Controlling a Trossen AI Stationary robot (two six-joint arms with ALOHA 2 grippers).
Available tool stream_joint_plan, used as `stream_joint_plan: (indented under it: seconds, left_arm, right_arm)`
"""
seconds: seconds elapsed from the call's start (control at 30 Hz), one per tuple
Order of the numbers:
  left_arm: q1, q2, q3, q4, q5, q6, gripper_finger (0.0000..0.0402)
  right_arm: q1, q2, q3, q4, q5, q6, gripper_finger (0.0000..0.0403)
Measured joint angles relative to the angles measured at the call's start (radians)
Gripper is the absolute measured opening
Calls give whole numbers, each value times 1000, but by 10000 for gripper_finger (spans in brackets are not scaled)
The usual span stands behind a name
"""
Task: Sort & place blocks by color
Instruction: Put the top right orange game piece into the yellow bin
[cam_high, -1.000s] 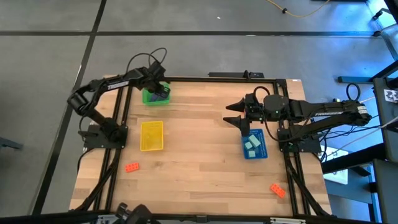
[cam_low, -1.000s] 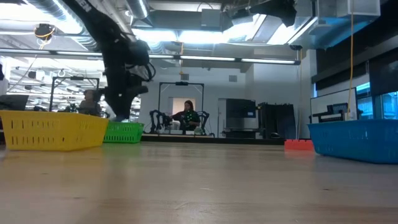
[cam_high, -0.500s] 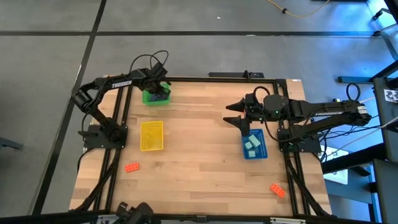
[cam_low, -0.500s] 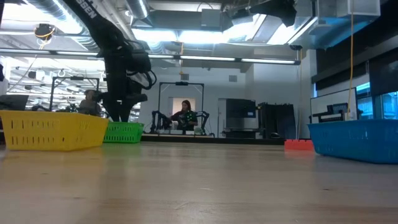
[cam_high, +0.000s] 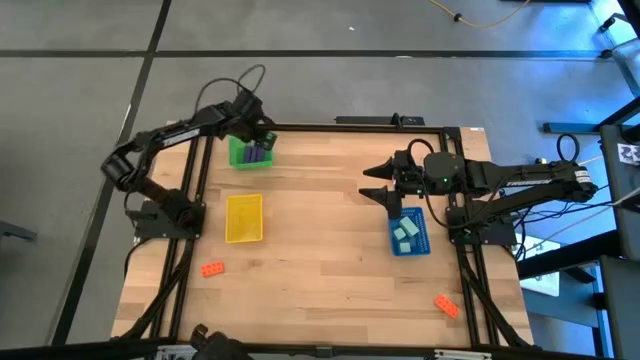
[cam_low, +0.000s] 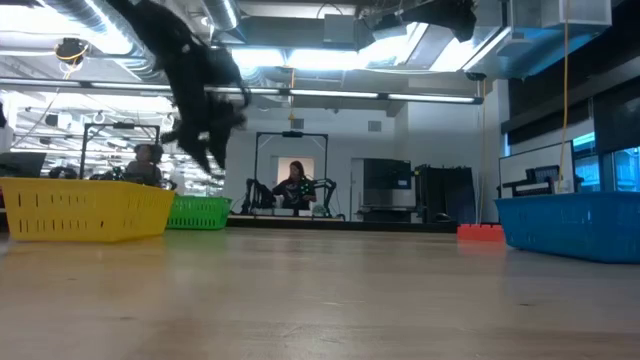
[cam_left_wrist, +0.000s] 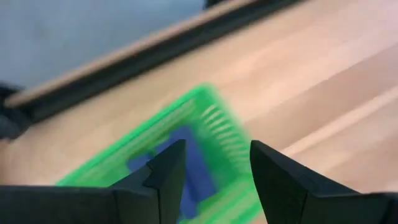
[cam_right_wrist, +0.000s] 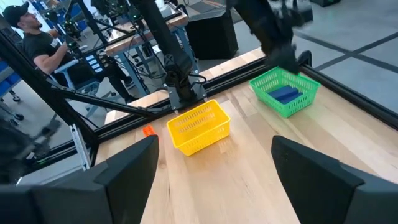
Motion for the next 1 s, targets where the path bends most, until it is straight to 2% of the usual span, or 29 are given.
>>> stream_joint_plan:
  seconds: [0.13, 0.27, 0.4, 0.57, 0.67, 0.73, 1.0]
  left_arm:
    - [-29, -137, 1, 59, 67, -29, 169]
    - [-127, -295, -31, 175, 85, -48, 169]
    - [-289, -451, -119, 365, 81, -84, 169]
    - [-517, -601, -259, 625, 20, -109, 168]
    - [-631, -659, -321, 750, 5, -94, 167]
    - [-683, -690, -343, 778, 5, -76, 167]
    - [-755, -746, -344, 786, 5, -14, 167]
  right_arm:
    - [0, 0, 0, 0, 0, -1, 313]
    - [0, 0, 0, 0, 0, -1, 313]
    - [0, 0, 0, 1, 0, -1, 313]
    - [0, 0, 0, 1, 0, -28, 313]
    - [0, 0, 0, 1, 0, -31, 313]
    - [0, 0, 0, 1, 0, -43, 313]
    - [0, 0, 0, 2, 0, -55, 313]
